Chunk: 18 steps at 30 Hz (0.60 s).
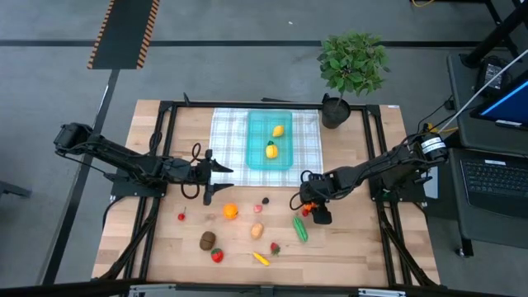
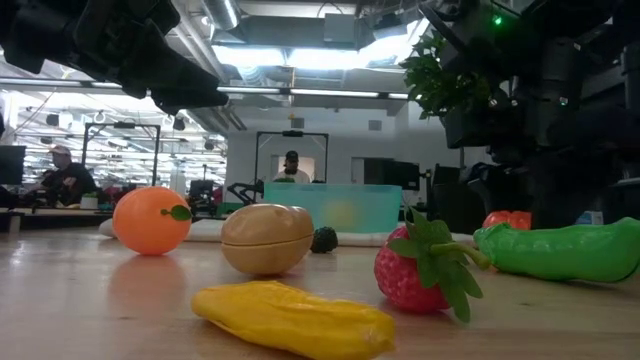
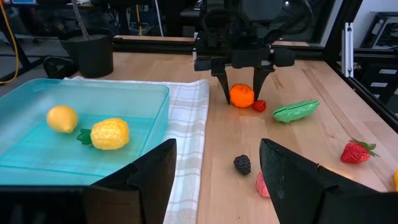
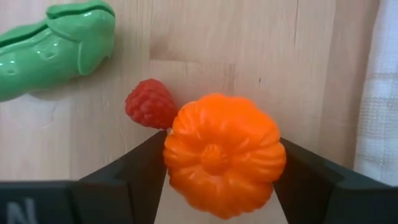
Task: Pick and placing Produce into tupperware
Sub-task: Put the orange pumpkin into the green bin
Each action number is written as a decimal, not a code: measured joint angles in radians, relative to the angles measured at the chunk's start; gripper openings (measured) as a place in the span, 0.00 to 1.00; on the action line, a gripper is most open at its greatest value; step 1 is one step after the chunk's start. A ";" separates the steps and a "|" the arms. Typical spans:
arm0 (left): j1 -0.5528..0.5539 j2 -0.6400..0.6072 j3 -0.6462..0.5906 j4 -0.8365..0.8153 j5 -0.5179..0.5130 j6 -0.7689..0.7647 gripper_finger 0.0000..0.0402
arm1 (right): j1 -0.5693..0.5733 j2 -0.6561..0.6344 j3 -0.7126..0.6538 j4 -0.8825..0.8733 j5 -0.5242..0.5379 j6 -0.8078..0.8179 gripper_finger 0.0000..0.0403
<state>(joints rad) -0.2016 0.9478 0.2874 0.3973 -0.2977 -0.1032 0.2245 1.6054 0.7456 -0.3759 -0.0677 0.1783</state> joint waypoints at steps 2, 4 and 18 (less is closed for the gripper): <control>0.000 0.000 0.000 0.000 0.000 0.000 0.56 | 0.000 0.000 0.000 0.000 0.000 0.000 0.58; 0.000 0.000 0.000 0.000 0.000 0.000 0.55 | 0.000 0.000 0.000 0.000 0.001 0.000 0.58; 0.000 0.000 0.000 -0.001 0.000 0.000 0.54 | -0.001 0.001 -0.001 0.000 0.007 0.027 0.47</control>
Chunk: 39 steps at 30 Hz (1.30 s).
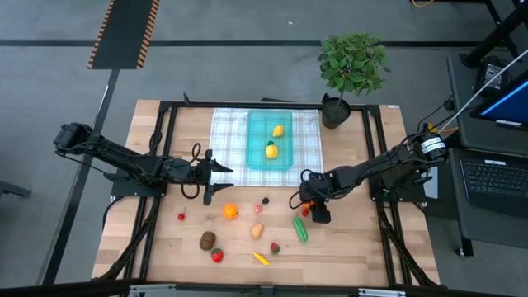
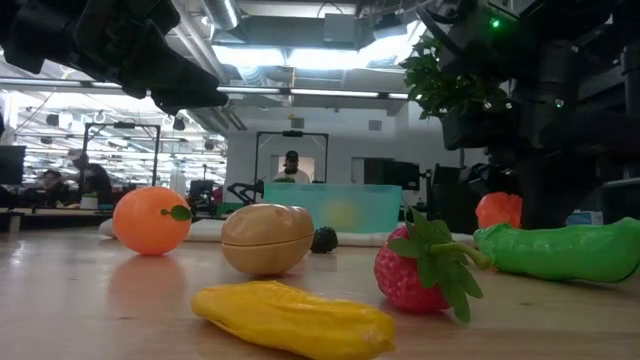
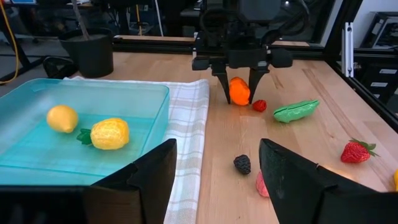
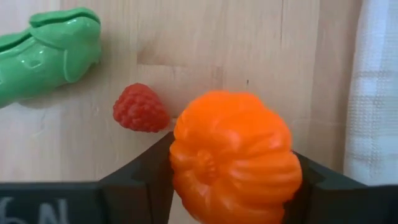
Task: Pick and placing Produce into tupperware
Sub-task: Put the orange pumpkin into the green bin
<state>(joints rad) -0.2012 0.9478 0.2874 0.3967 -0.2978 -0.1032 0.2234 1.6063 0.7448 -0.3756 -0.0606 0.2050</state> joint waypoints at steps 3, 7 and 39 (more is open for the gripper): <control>0.000 0.000 0.000 0.000 0.000 0.000 0.55 | 0.000 0.000 0.000 0.000 0.001 0.001 0.45; 0.000 0.000 0.000 0.000 0.000 0.000 0.56 | -0.006 0.000 0.000 0.000 -0.004 0.003 0.43; 0.000 0.000 0.000 -0.007 0.000 0.000 0.55 | -0.005 0.001 -0.001 0.021 -0.012 0.053 0.47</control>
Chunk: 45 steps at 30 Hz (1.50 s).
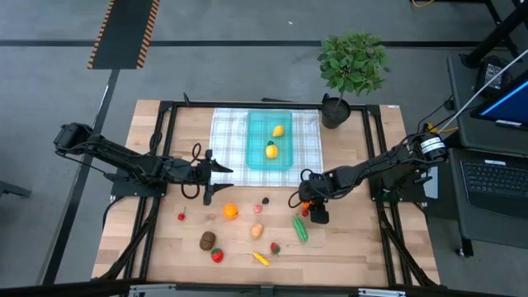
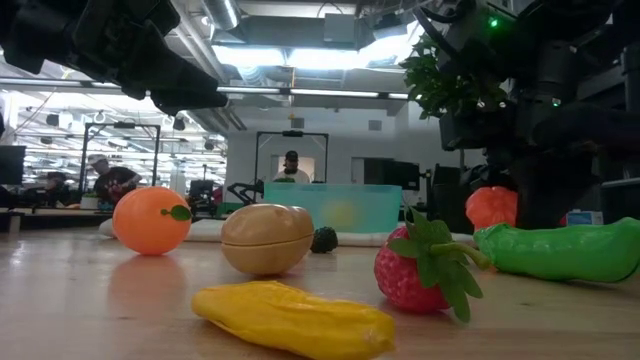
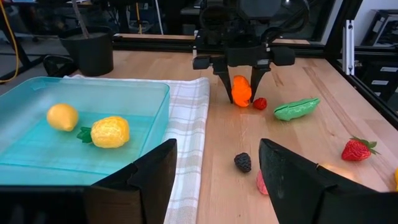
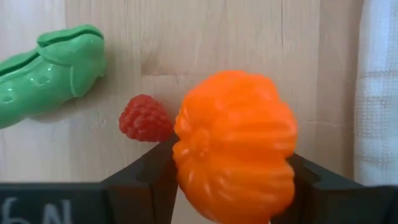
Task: Pick and placing Produce into tupperware
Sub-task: Put the orange pumpkin into the green bin
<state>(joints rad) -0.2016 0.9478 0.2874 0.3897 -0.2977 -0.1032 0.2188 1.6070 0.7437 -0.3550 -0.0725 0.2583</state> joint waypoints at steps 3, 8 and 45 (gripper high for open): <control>0.000 0.000 0.000 0.000 0.000 0.000 0.55 | 0.001 0.000 0.000 0.001 0.042 0.048 0.47; 0.000 0.000 0.000 0.000 0.000 0.000 0.55 | 0.002 0.000 0.000 0.001 0.057 0.050 0.47; 0.000 0.000 0.000 -0.015 0.000 0.001 0.55 | 0.001 0.003 -0.001 0.052 0.076 0.026 0.47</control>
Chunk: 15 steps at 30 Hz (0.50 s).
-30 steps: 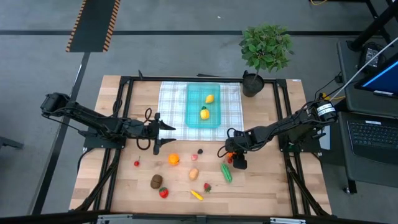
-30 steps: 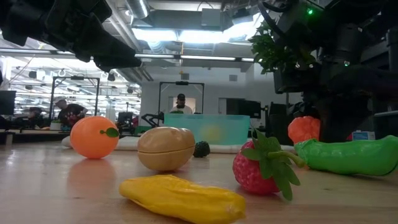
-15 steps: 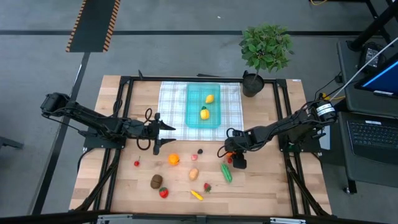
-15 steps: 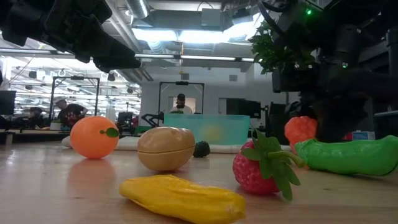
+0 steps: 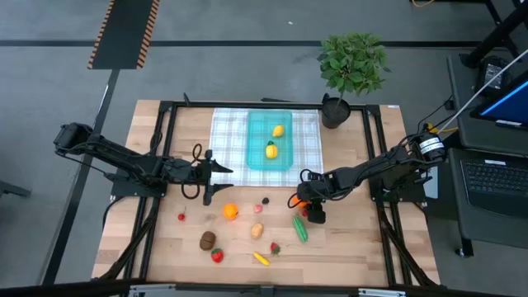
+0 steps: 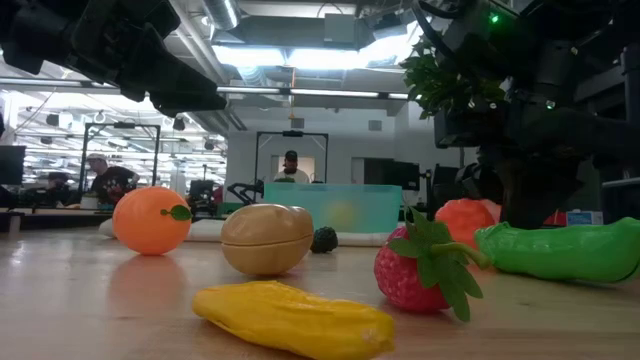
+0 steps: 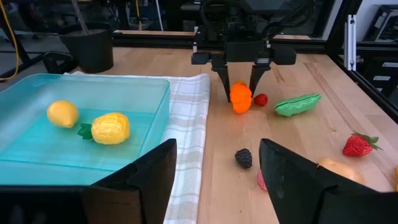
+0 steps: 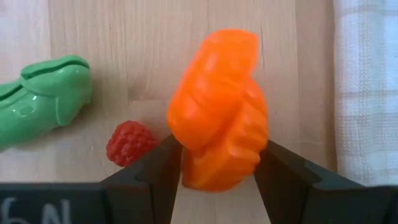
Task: Pick and placing Produce into tupperware
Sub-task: Put the orange pumpkin into the green bin
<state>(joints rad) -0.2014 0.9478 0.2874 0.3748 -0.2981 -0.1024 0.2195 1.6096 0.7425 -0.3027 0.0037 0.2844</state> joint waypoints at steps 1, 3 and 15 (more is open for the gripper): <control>0.000 0.000 0.000 0.000 0.000 0.000 0.54 | 0.000 0.000 0.000 0.000 0.000 0.000 0.47; 0.000 0.000 0.000 0.000 0.000 0.000 0.54 | 0.000 0.000 0.000 0.000 -0.001 0.002 0.47; 0.000 0.000 0.000 0.000 0.000 0.000 0.54 | 0.000 0.000 0.000 0.086 -0.005 0.064 0.47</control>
<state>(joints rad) -0.2012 0.9478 0.2874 0.3748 -0.2981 -0.1024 0.2199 1.6093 0.7429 -0.2166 -0.0013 0.3486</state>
